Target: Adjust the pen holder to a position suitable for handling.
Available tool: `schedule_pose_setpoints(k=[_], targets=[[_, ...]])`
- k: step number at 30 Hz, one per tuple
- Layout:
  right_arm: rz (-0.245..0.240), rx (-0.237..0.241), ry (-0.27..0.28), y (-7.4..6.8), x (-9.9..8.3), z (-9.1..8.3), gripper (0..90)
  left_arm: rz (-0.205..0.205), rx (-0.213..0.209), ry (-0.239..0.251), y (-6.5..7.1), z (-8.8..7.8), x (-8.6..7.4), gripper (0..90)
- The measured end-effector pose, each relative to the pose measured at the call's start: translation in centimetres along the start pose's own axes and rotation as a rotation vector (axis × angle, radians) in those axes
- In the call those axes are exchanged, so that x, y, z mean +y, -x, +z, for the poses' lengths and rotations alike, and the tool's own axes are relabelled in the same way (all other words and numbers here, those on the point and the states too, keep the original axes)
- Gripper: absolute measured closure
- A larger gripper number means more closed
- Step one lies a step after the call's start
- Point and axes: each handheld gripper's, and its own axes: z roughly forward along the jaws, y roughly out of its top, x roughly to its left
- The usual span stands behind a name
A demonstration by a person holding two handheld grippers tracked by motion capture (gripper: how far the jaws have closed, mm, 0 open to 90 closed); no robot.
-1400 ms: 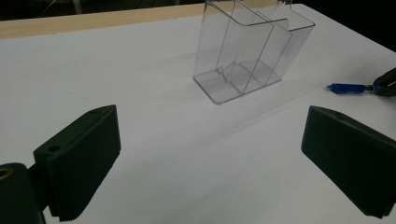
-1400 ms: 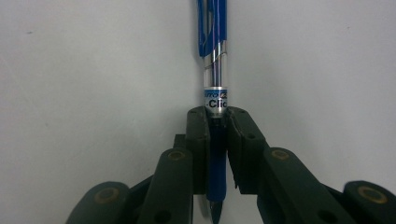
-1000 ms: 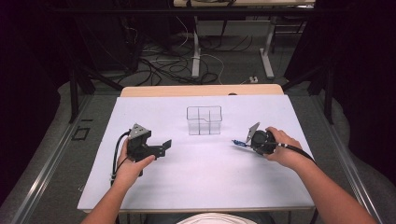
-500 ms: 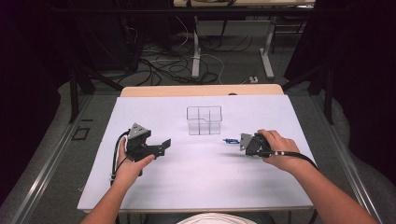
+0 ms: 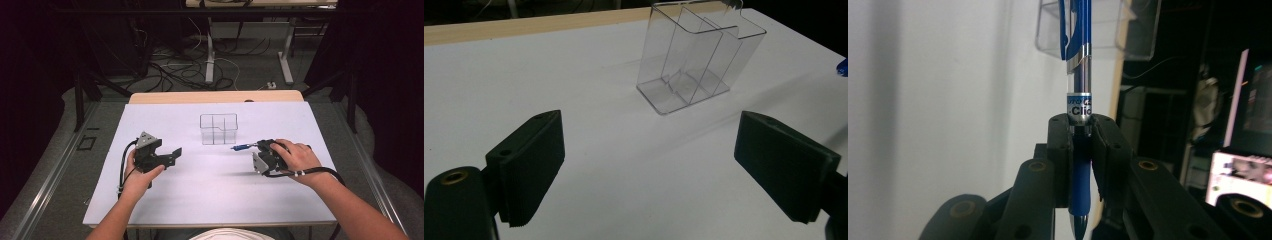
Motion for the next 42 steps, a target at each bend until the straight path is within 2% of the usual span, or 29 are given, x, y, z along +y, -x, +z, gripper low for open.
schedule_pose_setpoints(k=[1,2,3,4,5,6,7,8,9,11,13,14,15,16,18,20,26,29,31,32,33,35,42], targets=[[0.000,0.000,0.000,0.0,0.0,0.0,79.4,-0.002,0.000,-0.001,0.0,0.0,0.0,12.7],[-0.020,-0.025,0.012,0.0,0.2,-0.1,79.4,-0.003,0.000,0.000,0.0,0.0,0.0,13.3],[-0.066,-0.070,0.022,0.0,0.5,-0.4,79.4,-0.004,-0.001,-0.002,0.0,-0.1,0.0,14.1],[-0.091,-0.095,0.027,0.0,0.6,-0.6,79.4,-0.006,-0.005,-0.003,0.0,-0.1,0.1,14.2],[-0.091,-0.095,0.027,0.0,0.6,-0.6,79.4,-0.014,-0.009,0.004,0.0,-0.1,0.1,14.2],[-0.126,-0.131,0.033,0.0,1.0,-0.8,79.4,0.000,-0.005,0.002,-0.1,-0.1,0.2,15.3],[-0.126,-0.131,0.033,0.0,1.0,-0.8,79.4,-0.009,-0.008,0.002,0.0,-0.2,0.2,15.3],[-0.142,-0.151,0.040,-0.1,1.1,-0.9,79.4,-0.005,-0.008,0.006,0.0,-0.2,0.3,15.3],[-0.167,-0.147,0.035,0.0,1.3,-1.1,79.4,-0.006,-0.010,0.005,-0.1,-0.3,0.3,15.5],[-0.241,-0.189,0.044,0.0,1.9,-1.3,79.4,-0.010,-0.013,0.009,-0.1,-0.3,0.4,15.8],[-0.280,-0.209,0.049,0.0,2.2,-1.4,79.4,0.002,-0.014,0.003,-0.1,-0.3,0.5,16.3],[-0.280,-0.209,0.049,0.0,2.2,-1.4,79.4,0.007,-0.012,0.000,-0.1,-0.3,0.5,16.3],[-0.300,-0.218,0.047,0.1,2.4,-1.4,79.4,0.012,-0.009,0.000,-0.1,-0.3,0.5,18.5],[-0.300,-0.218,0.047,0.1,2.4,-1.4,79.4,0.002,-0.013,-0.002,0.0,-0.3,0.5,18.5],[-0.327,-0.220,0.048,0.2,2.7,-1.5,79.4,0.014,-0.018,-0.007,0.0,-0.3,0.6,21.3],[-0.334,-0.219,0.047,0.3,2.8,-1.5,79.3,0.020,-0.028,-0.011,0.1,-0.2,0.7,22.2],[-0.359,-0.217,0.060,0.6,3.3,-1.6,79.4,0.087,-0.062,-0.016,0.6,0.1,1.2,29.7],[-0.354,-0.227,0.064,0.5,3.5,-1.7,79.4,0.099,-0.077,-0.027,0.8,0.5,1.7,30.1],[-0.365,-0.218,0.065,0.7,3.6,-1.8,79.4,0.116,-0.100,-0.036,1.2,0.7,2.0,32.2],[-0.373,-0.210,0.042,0.7,3.7,-1.9,79.3,0.132,-0.103,-0.040,1.4,0.9,2.2,32.3],[-0.377,-0.214,0.064,0.7,3.7,-1.7,79.4,0.147,-0.114,-0.047,1.7,1.0,2.3,32.6],[-0.382,-0.210,0.062,0.5,3.8,-1.5,79.4,0.174,-0.127,-0.052,2.3,1.2,2.8,33.1],[-0.389,-0.200,0.063,0.3,4.2,-1.0,79.4,0.202,-0.151,-0.054,4.0,1.8,4.4,34.1]])
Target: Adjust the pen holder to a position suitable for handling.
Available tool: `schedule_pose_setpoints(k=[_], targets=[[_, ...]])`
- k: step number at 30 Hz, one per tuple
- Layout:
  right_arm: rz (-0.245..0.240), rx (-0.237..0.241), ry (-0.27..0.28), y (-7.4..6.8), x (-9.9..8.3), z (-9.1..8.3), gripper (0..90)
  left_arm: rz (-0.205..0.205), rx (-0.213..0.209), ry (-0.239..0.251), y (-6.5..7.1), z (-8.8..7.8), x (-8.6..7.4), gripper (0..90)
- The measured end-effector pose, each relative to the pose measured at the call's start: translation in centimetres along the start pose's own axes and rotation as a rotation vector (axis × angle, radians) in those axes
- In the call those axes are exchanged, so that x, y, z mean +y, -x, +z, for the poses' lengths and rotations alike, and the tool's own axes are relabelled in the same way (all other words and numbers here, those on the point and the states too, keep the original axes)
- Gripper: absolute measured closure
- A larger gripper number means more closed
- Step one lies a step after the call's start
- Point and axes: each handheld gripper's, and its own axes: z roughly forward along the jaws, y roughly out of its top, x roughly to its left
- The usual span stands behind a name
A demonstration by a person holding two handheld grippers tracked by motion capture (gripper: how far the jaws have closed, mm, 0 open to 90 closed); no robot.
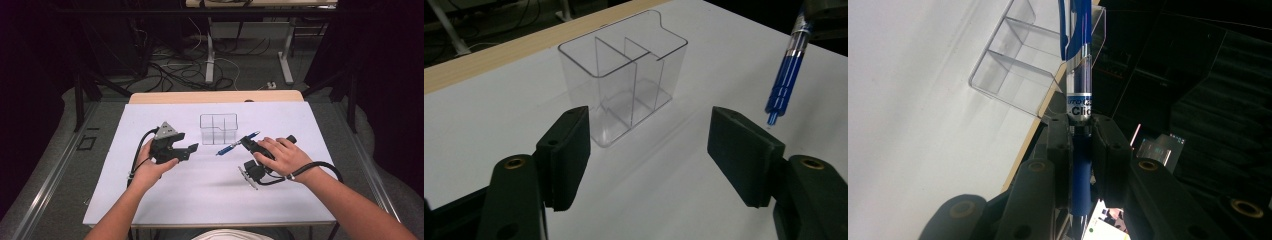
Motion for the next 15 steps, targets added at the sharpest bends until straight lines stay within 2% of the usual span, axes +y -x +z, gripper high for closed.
schedule_pose_setpoints(k=[3,8,9,12,13,15], targets=[[0.000,0.015,-0.003,0.1,0.2,0.0,79.3,0.008,-0.020,-0.007,0.4,0.3,0.5,39.3],[-0.014,0.008,0.010,0.5,0.3,-0.2,79.3,0.021,-0.054,-0.031,0.7,0.5,1.1,44.5],[-0.014,0.010,0.007,0.5,0.4,-0.3,79.4,0.024,-0.053,-0.022,0.8,0.6,1.3,45.3],[-0.022,0.008,0.016,0.6,0.4,-0.4,79.4,0.062,-0.068,-0.036,1.1,0.7,1.8,46.3],[-0.021,0.016,0.009,0.6,0.4,-0.4,79.3,0.056,-0.078,-0.051,1.3,0.7,2.0,46.9],[-0.019,0.007,0.011,0.5,0.3,-0.3,79.4,0.080,-0.075,-0.051,1.5,1.0,2.1,47.4]])
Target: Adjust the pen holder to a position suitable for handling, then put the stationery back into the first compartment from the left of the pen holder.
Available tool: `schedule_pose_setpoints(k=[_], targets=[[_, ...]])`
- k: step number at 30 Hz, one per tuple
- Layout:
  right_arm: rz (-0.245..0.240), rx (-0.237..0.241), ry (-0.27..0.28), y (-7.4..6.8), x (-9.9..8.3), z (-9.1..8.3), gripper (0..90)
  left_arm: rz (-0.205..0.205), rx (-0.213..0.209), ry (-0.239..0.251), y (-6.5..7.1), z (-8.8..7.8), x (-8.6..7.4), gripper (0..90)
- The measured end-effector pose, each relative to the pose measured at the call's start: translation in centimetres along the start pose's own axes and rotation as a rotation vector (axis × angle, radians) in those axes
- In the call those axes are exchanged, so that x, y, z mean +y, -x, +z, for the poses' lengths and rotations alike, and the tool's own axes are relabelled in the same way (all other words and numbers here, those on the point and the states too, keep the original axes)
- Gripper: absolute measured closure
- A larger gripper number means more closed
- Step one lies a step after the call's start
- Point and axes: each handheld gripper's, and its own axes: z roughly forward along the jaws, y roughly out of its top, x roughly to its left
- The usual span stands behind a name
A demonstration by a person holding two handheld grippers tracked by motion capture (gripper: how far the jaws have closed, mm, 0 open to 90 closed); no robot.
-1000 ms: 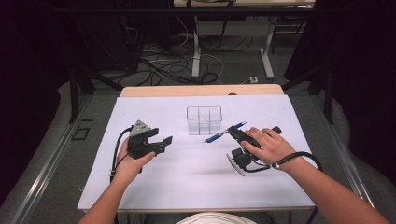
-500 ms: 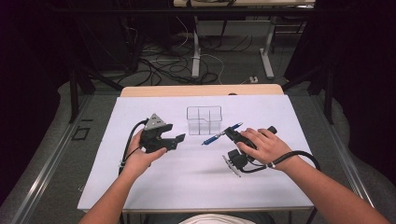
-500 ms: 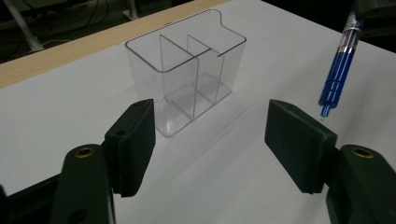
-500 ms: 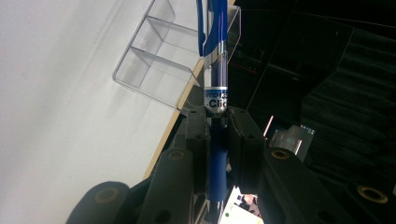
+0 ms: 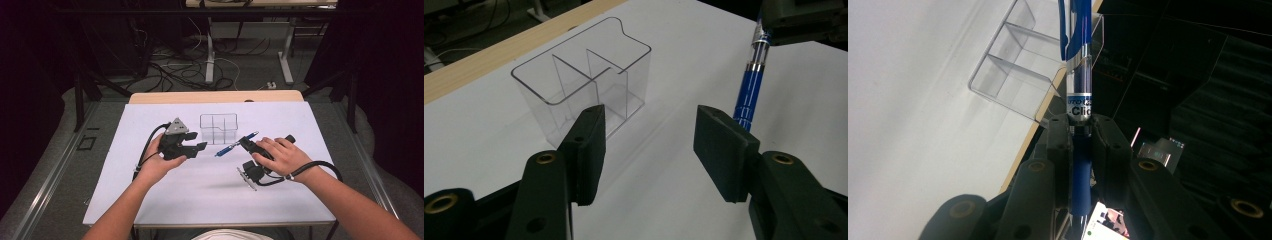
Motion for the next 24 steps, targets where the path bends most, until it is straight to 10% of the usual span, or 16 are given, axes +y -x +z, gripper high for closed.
schedule_pose_setpoints(k=[24], targets=[[-0.078,0.024,0.010,-0.1,1.0,0.6,79.3,0.088,-0.074,-0.157,2.6,2.7,3.1,52.9]])
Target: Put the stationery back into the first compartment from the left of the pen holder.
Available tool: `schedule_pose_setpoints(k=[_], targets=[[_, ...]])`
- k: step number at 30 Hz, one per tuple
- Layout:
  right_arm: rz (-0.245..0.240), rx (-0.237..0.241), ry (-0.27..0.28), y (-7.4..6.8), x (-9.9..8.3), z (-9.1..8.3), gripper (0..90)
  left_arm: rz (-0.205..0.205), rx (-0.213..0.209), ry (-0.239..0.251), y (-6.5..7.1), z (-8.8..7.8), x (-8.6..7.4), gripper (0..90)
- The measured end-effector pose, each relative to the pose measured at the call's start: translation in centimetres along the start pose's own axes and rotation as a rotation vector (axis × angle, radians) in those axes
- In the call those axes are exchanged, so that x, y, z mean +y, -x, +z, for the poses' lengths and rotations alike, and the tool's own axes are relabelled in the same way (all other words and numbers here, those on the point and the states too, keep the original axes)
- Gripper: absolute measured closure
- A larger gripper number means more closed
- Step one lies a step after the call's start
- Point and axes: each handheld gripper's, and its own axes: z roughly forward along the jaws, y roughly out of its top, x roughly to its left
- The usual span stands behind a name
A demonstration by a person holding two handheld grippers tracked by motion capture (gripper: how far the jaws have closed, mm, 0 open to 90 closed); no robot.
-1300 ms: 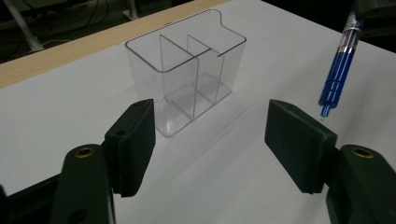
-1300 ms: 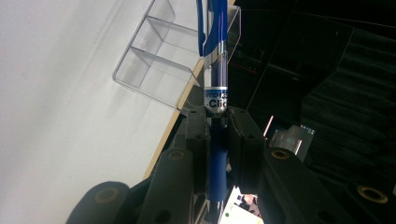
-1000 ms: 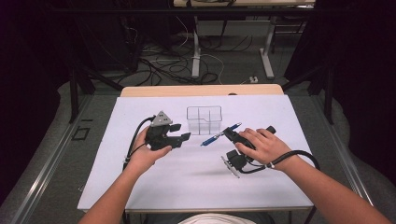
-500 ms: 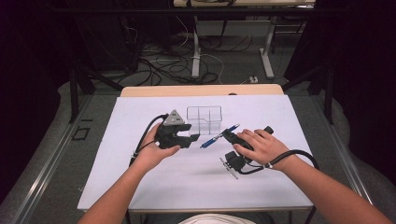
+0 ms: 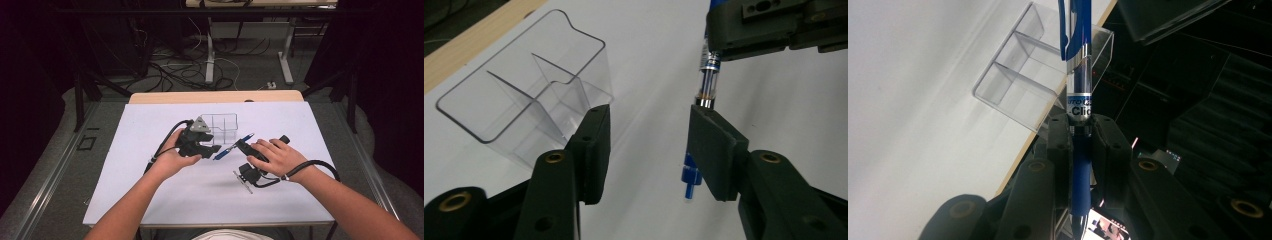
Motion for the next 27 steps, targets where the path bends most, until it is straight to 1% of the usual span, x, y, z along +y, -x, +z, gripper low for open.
schedule_pose_setpoints(k=[1,2,5,6,8,9,10,11,12,13,14,15,17,18,19,20,21,22,23,24,25,26,27], targets=[[-0.006,-0.008,0.004,0.2,0.1,0.0,79.3,0.004,0.001,-0.001,0.1,0.1,0.1,54.5],[-0.010,-0.007,0.002,0.2,0.2,0.0,79.3,0.004,-0.010,-0.018,0.1,0.1,0.2,55.8],[-0.016,-0.005,0.002,0.1,0.2,0.1,79.3,-0.013,-0.013,-0.012,0.4,0.6,0.3,57.4],[-0.027,-0.009,0.003,0.1,0.3,0.2,79.3,-0.003,-0.024,-0.023,0.5,0.6,0.4,57.9],[-0.040,-0.008,0.012,-0.1,0.4,0.3,79.3,0.003,-0.038,-0.041,0.7,0.8,0.6,58.4],[-0.040,-0.008,0.012,-0.1,0.4,0.3,79.4,0.007,-0.036,-0.035,0.8,1.0,0.6,58.4],[-0.037,-0.010,0.013,-0.1,0.6,0.4,79.3,0.014,-0.041,-0.047,0.9,1.1,0.7,58.4],[-0.037,-0.010,0.013,-0.1,0.6,0.4,79.3,0.012,-0.049,-0.048,1.0,1.3,0.7,58.4],[-0.021,-0.005,0.012,-0.2,0.7,0.4,79.3,0.024,-0.048,-0.053,1.0,1.4,0.7,58.7],[-0.021,-0.011,0.008,-0.2,0.8,0.4,79.3,0.028,-0.058,-0.070,1.0,1.5,0.7,59.4],[-0.044,-0.016,0.021,-0.1,0.9,0.5,79.3,0.025,-0.055,-0.066,1.1,1.7,0.7,60.0],[-0.044,-0.016,0.021,-0.1,0.9,0.5,79.3,0.028,-0.064,-0.081,1.1,1.8,0.7,60.0],[-0.034,-0.007,0.019,-0.2,1.0,0.6,79.3,0.027,-0.058,-0.087,1.2,2.1,0.6,61.7],[-0.038,-0.013,0.022,-0.2,1.1,0.6,79.3,0.025,-0.062,-0.088,1.3,2.2,0.6,62.3],[-0.041,-0.010,0.020,-0.2,1.1,0.6,79.3,0.029,-0.070,-0.104,1.3,2.2,0.7,62.7],[-0.042,-0.011,0.025,-0.2,1.2,0.6,79.3,0.024,-0.066,-0.099,1.4,2.3,0.7,63.1],[-0.042,-0.014,0.025,-0.1,1.2,0.6,79.3,0.025,-0.066,-0.109,1.5,2.3,0.7,63.8],[-0.043,-0.011,0.027,-0.1,1.2,0.6,79.3,0.028,-0.064,-0.102,1.5,2.4,0.7,64.5],[-0.046,-0.018,0.028,-0.1,1.3,0.6,79.3,0.027,-0.066,-0.107,1.6,2.4,0.7,65.2],[-0.057,-0.019,0.032,-0.1,1.3,0.7,79.3,0.027,-0.066,-0.109,1.6,2.5,0.7,65.8],[-0.054,-0.018,0.030,-0.1,1.4,0.7,79.3,0.028,-0.078,-0.123,1.6,2.5,0.8,66.3],[-0.069,-0.015,0.042,-0.1,1.5,0.8,79.3,0.019,-0.080,-0.121,1.7,2.7,0.7,66.8],[-0.063,-0.019,0.038,-0.2,1.6,0.7,79.3,0.024,-0.080,-0.131,1.7,2.8,0.7,66.9]])
